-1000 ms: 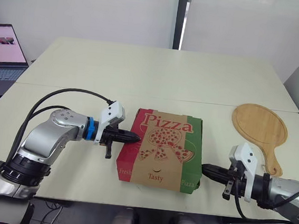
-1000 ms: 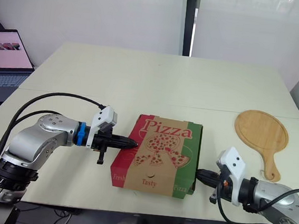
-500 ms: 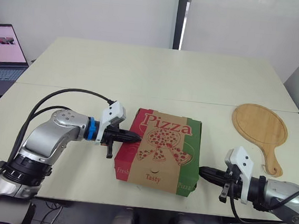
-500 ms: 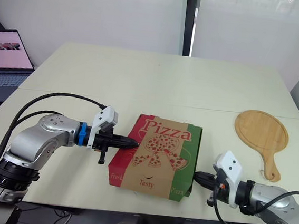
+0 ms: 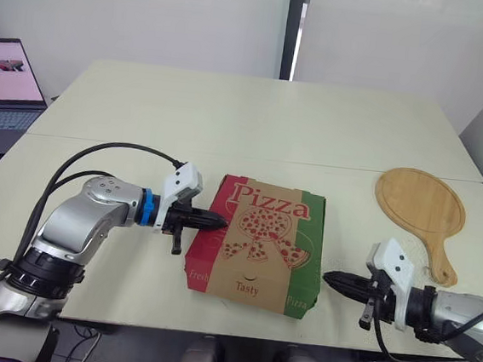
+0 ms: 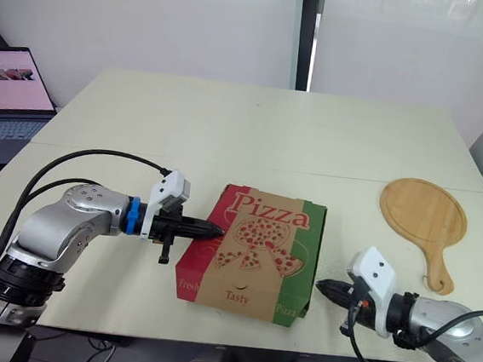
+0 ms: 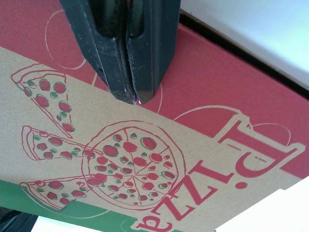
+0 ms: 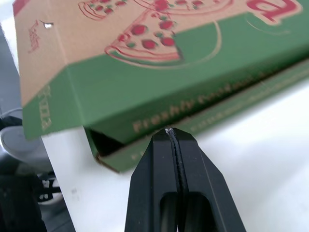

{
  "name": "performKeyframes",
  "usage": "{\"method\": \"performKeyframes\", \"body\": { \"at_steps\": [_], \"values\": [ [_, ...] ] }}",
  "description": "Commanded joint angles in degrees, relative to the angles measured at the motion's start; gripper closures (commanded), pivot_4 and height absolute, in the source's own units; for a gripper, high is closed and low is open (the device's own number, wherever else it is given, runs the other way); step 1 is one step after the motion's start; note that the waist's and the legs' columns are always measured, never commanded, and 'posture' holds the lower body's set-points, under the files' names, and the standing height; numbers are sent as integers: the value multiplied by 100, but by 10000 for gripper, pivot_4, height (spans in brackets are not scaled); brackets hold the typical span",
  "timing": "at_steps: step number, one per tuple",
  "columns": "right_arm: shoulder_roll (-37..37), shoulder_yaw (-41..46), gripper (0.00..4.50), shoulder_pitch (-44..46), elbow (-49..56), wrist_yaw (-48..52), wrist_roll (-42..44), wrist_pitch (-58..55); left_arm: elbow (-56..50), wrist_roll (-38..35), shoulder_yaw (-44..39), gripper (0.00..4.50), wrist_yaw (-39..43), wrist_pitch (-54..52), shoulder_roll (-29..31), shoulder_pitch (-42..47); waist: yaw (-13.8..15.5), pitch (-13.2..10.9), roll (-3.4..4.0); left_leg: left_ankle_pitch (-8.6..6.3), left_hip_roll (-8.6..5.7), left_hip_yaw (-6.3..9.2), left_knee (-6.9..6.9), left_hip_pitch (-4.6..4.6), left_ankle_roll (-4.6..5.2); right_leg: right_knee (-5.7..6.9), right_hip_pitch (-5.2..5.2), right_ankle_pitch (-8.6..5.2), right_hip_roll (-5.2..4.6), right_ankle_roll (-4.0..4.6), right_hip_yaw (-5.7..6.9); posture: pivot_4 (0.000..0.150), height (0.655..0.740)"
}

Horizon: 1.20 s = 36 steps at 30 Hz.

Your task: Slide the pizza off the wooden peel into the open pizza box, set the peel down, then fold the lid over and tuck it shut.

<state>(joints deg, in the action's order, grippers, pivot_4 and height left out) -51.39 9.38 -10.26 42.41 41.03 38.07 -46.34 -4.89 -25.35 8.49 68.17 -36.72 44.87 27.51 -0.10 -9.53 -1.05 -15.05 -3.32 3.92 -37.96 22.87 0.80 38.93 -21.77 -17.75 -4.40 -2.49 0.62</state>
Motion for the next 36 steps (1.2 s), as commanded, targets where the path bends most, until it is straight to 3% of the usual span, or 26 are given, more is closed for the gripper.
{"method": "performKeyframes", "body": {
  "at_steps": [1,5,8,14,19,27,36],
  "values": [
    [-311,590,45000,-131,-83,362,-113,233,-35,16,-123,44651,19,105,18,89,1,0,0,0,0,0,0,0,0,0,0,0,0,0,0,1500,7281],
    [-514,1059,45000,-357,-352,659,-278,472,-17,17,-129,44651,22,115,16,99,6,0,0,0,0,0,0,0,0,-1,2,0,0,0,2,1500,7281],
    [-464,1333,39237,-162,-132,736,238,255,-2,14,-128,45000,29,111,16,132,-5,0,0,0,1,-1,0,-1,0,0,2,0,0,0,0,1500,7281],
    [-631,1695,18373,211,520,704,1590,-338,21,5,-133,45000,69,131,56,145,5,0,0,0,1,1,-1,0,0,-1,3,0,-1,0,1,1500,7281],
    [-913,938,801,372,1202,669,654,312,3,-13,-142,45000,94,94,91,170,10,0,0,0,1,3,0,1,0,-5,4,0,-2,0,3,1500,7281],
    [-673,-783,326,823,1125,326,-1053,1258,-59,-39,-154,45000,57,59,74,163,3,0,-1,1,0,2,-1,1,-1,-1,-1,0,-1,-1,2,1500,7281],
    [-462,-1470,326,775,897,229,-2014,1758,-123,-64,-180,45000,13,40,86,126,3,0,-1,1,0,3,-2,1,-2,-2,0,0,-1,-1,2,1500,7281]
  ]
}}
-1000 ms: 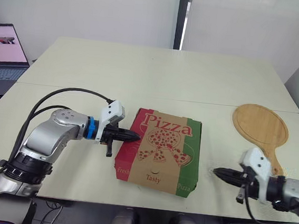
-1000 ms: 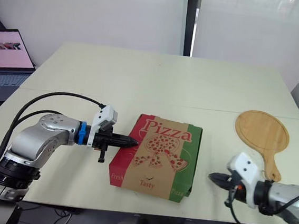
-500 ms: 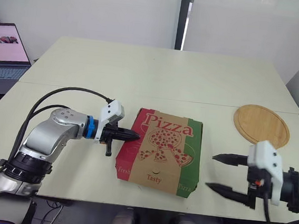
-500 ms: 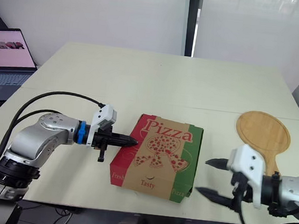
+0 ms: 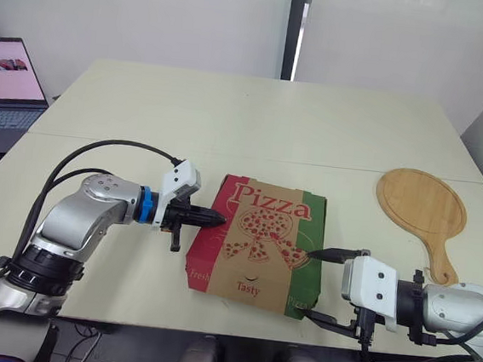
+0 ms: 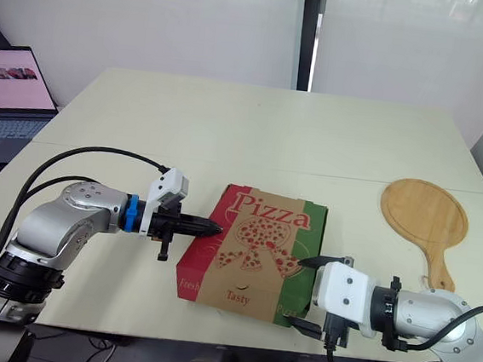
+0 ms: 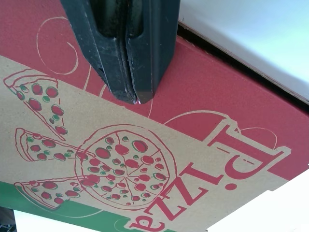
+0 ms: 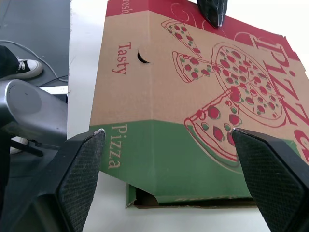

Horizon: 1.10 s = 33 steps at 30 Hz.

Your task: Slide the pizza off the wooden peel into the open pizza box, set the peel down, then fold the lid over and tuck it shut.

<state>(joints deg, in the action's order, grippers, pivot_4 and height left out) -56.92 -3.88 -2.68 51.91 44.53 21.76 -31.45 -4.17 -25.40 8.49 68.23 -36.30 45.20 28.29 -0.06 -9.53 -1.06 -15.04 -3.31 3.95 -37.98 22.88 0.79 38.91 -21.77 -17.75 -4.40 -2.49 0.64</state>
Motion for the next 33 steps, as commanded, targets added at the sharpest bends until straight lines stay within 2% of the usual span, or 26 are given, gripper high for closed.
{"method": "performKeyframes", "body": {
  "at_steps": [1,10,33],
  "values": [
    [134,-223,326,31,-110,-184,-570,347,-201,-62,-182,45000,5,-5,51,47,0,0,0,0,0,0,0,0,0,0,0,0,0,0,0,1500,7281],
    [390,-558,326,78,-473,-376,-1654,993,-207,-69,-200,45000,5,18,35,18,-2,0,0,1,0,0,0,-1,-1,2,-1,0,1,0,0,1500,7281],
    [1275,-357,326,554,-891,-631,-2466,1591,-130,-110,-257,45000,71,-1,-8,195,-9,0,0,2,0,0,-1,-2,-4,7,-3,0,4,0,-2,1500,7281]
  ]
}}
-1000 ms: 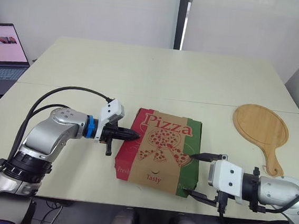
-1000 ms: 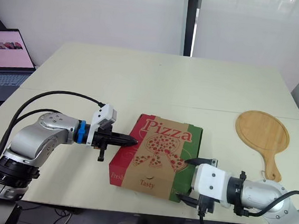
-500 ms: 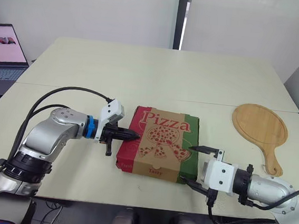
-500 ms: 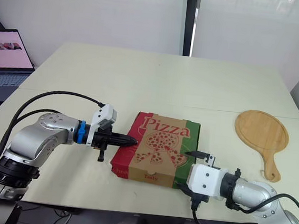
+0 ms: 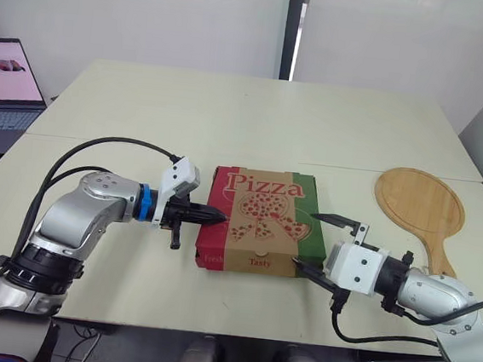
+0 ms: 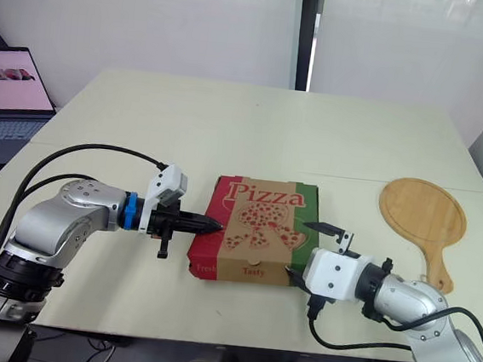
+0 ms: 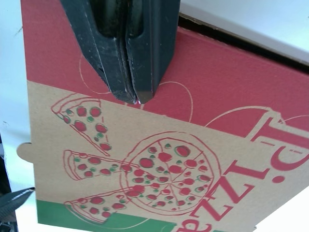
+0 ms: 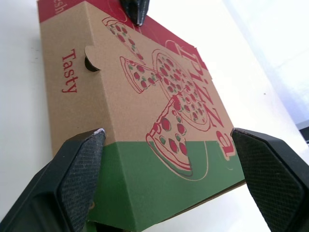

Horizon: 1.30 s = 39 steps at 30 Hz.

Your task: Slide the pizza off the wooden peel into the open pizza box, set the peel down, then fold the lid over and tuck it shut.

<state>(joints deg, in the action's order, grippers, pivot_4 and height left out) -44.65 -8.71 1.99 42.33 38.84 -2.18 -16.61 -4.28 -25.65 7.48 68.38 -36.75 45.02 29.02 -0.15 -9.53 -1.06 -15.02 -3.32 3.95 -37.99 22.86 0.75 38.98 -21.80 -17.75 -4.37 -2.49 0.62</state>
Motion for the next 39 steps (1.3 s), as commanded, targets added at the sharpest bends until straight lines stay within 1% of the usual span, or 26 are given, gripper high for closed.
{"method": "performKeyframes", "body": {
  "at_steps": [1,6,10,15,22,29,35,39],
  "values": [
    [43,118,326,54,82,7,-24,109,-114,-88,-159,45000,51,39,4,138,0,0,0,0,0,0,0,0,0,0,0,0,0,0,0,1500,7281],
    [-162,189,326,-171,215,534,404,-2,-77,-76,-166,45000,26,56,-23,181,2,0,0,0,-1,0,0,0,0,0,2,0,0,0,1,1500,7281],
    [-281,187,326,-203,332,816,718,-339,-47,-64,-167,45000,16,70,-40,206,2,0,0,-1,-1,1,-1,0,1,0,2,0,0,0,1,1500,7281],
    [-163,-71,326,100,120,644,383,-446,-41,-61,-160,45000,20,72,-47,233,-3,0,0,-1,0,1,-1,0,1,0,1,0,0,0,0,1500,7281],
    [-16,-209,326,395,-14,588,303,-833,-47,-57,-161,45000,35,78,-37,230,2,0,0,0,-2,1,-1,1,0,0,1,0,0,0,0,1500,7281],
    [78,-576,326,566,-230,398,-235,-580,-81,-88,-180,45000,28,60,-48,219,1,0,0,0,-2,1,-2,1,0,1,-1,0,0,0,0,1500,7281],
    [492,-497,326,740,-216,66,-420,-531,-108,-134,-209,45000,48,37,-32,215,-13,0,0,4,-1,0,-1,1,-7,3,-4,0,1,0,-2,1500,7281],
    [600,-466,326,822,-181,78,-420,-595,-103,-162,-221,45000,54,27,-30,240,-12,0,0,5,-2,0,-1,1,-9,4,-6,0,2,0,-2,1500,7281]
  ]
}}
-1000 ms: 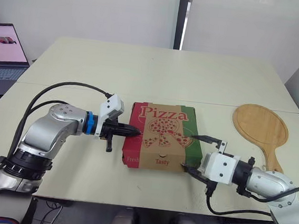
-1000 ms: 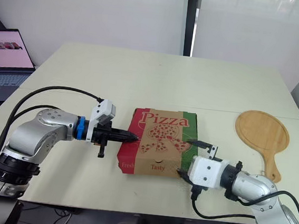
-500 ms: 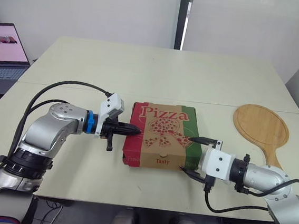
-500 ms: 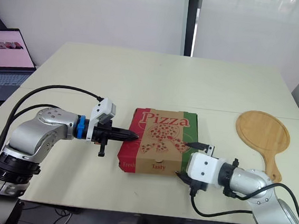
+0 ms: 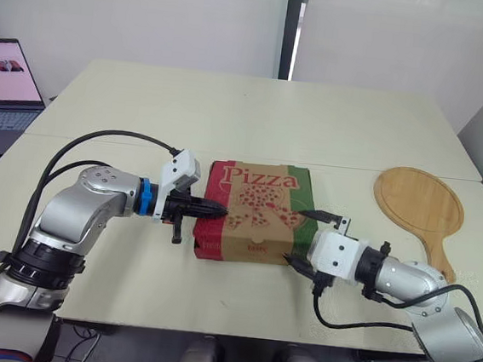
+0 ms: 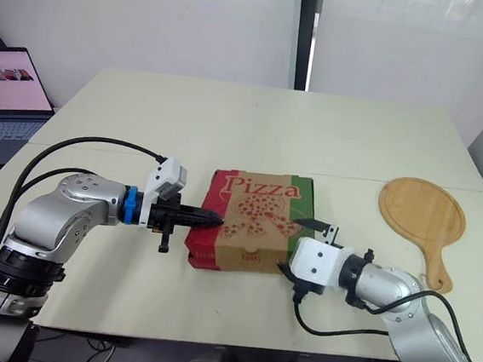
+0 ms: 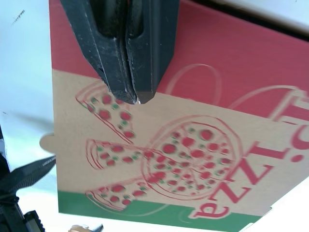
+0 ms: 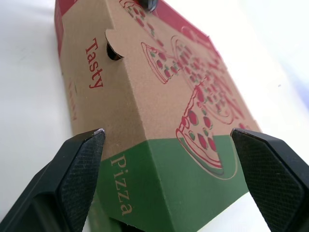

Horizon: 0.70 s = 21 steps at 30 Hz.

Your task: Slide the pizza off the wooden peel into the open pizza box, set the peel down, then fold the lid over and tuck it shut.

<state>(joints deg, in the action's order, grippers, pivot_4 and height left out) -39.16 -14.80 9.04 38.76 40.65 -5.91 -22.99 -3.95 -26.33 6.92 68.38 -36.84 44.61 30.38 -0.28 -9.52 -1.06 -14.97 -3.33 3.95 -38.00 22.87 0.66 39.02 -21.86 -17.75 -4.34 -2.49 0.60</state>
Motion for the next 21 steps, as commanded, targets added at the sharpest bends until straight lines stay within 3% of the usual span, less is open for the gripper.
{"method": "performKeyframes", "body": {
  "at_steps": [1,21],
  "values": [
    [87,165,326,148,170,-133,-52,35,-134,-107,-173,45000,54,22,11,127,1,0,0,0,0,0,0,0,0,0,0,0,0,0,0,1500,7281],
    [337,-136,326,191,24,-336,-497,-371,-120,-20,-109,45000,135,91,73,89,0,0,0,-1,0,0,0,-1,1,1,0,0,3,0,-1,1500,7281]
  ]
}}
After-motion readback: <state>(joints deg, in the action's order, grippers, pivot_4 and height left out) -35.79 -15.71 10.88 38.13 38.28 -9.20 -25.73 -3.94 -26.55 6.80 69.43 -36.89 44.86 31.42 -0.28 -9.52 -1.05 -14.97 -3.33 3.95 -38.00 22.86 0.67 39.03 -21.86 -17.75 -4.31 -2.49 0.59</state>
